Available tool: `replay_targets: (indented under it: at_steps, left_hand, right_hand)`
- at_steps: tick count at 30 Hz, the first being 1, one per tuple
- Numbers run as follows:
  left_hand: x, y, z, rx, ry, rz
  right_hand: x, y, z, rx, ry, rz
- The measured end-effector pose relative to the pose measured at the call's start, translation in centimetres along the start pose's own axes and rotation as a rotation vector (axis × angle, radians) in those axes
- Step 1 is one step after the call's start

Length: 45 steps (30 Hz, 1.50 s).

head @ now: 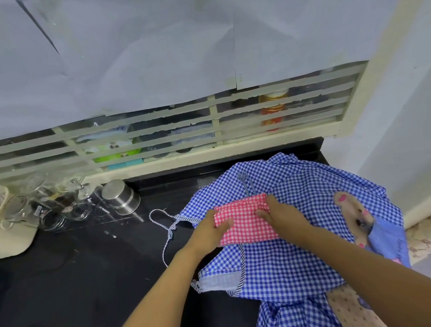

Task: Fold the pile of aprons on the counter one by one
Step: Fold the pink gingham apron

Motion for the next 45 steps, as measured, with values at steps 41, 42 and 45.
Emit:
replay_targets:
  at_steps: [41, 42, 45]
  left_hand:
    - [0.8, 4.0, 10.7, -0.047, 0.13, -0.018]
    - [-0.2, 3.8, 10.6, -0.095, 0.153, -0.094]
    - [-3.0, 3.0, 10.6, -0.165, 0.151, -0.188]
  right_hand:
    - [-3.0, 6.7, -2.4, 0.708, -0.005, 0.249]
    - [-3.7, 7.0, -3.4, 0.749, 0.043, 0.236]
    - [-5.9, 7.3, -6.3, 0.902, 0.108, 0.223]
Point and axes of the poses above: each hand's wrist, its own x-axis towards the middle knuckle, its own y-axis out of the back of the hand, z = x × y, the point moved 4 cm from there along x, towards the middle knuckle, and after that the axes turned 3 degrees about -x, right-handed, at the moved point
